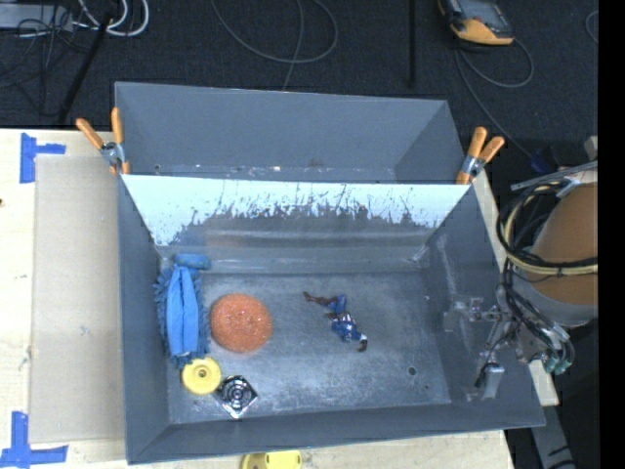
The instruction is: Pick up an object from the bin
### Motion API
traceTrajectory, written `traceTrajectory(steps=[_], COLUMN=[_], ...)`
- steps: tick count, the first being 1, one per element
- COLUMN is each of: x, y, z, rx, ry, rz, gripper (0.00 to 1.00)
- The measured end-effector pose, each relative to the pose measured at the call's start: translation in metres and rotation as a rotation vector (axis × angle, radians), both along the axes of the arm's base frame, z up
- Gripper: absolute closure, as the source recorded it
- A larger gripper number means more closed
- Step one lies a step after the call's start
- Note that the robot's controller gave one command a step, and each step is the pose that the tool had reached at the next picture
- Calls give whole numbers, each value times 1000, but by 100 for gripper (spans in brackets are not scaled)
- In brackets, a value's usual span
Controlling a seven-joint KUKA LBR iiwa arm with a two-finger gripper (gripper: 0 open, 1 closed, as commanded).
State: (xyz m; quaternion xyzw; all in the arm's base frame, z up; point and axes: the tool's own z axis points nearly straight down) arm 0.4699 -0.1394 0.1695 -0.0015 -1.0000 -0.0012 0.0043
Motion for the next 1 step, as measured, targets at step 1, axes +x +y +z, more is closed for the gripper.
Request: traceTrajectory(steps=[1], x=[2], y=[1], z=[4], rx=[-2], ry=[-7], rz=[5], gripper=[0])
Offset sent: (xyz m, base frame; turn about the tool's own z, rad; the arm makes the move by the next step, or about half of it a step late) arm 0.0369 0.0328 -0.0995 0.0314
